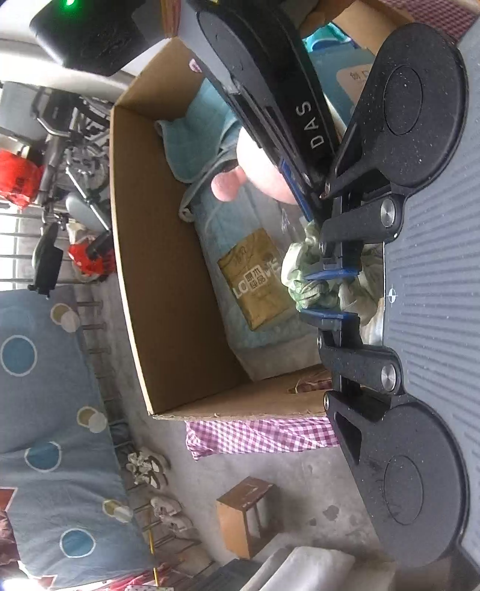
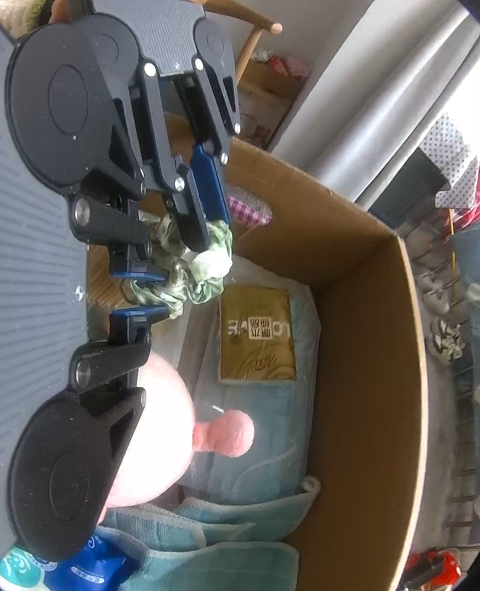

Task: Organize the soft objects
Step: 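Lower the scrunchie into the box and open both tools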

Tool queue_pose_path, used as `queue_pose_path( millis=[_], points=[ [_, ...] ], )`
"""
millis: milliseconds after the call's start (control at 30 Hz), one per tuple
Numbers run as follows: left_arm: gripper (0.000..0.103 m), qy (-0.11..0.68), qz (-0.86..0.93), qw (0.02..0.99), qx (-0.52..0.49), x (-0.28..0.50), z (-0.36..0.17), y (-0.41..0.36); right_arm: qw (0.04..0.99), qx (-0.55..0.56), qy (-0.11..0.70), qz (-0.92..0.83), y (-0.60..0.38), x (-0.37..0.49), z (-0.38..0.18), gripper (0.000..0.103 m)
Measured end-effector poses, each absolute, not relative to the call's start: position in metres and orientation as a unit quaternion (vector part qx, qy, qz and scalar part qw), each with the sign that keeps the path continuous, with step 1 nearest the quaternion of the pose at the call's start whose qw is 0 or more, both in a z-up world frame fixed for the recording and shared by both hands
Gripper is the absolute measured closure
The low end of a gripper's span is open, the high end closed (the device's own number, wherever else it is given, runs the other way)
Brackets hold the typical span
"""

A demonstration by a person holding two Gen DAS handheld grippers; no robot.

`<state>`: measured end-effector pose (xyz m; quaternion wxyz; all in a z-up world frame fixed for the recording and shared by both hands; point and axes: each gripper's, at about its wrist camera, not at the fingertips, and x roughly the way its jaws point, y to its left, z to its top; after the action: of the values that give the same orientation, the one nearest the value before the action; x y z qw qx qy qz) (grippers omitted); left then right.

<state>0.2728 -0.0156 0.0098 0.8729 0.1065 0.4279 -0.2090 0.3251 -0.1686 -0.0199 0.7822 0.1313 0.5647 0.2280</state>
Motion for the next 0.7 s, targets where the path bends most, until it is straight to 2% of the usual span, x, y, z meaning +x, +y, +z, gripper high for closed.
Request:
queue_pose_path(
  millis=[100,167,200,400,467,500,633,700],
  points=[
    [0.074,0.433,-0.206,0.871,0.11,0.274,0.01,-0.017,0.784,0.128,0.567,0.218,-0.171,0.33,-0.02,0.086],
    [0.055,0.432,-0.203,0.872,0.108,0.276,0.013,-0.018,0.783,0.129,0.569,0.214,-0.173,0.331,-0.02,0.085],
    [0.052,0.43,-0.194,0.875,0.11,0.276,0.014,-0.018,0.783,0.127,0.57,0.213,-0.173,0.331,-0.02,0.085],
    [0.041,0.423,-0.183,0.883,0.085,0.272,0.029,-0.006,0.786,0.128,0.567,0.21,-0.179,0.327,-0.011,0.075],
    [0.036,0.416,-0.184,0.886,0.084,0.267,0.036,-0.004,0.79,0.136,0.561,0.208,-0.181,0.325,-0.007,0.059],
    [0.033,0.412,-0.185,0.888,0.084,0.265,0.039,-0.003,0.792,0.139,0.556,0.209,-0.182,0.324,-0.003,0.056],
    [0.02,0.388,-0.187,0.899,0.077,0.251,0.059,0.003,0.804,0.159,0.527,0.226,-0.188,0.311,0.021,0.054],
    [0.02,0.372,-0.189,0.906,0.071,0.24,0.071,0.007,0.812,0.173,0.506,0.234,-0.194,0.299,0.038,0.052]
  ],
)
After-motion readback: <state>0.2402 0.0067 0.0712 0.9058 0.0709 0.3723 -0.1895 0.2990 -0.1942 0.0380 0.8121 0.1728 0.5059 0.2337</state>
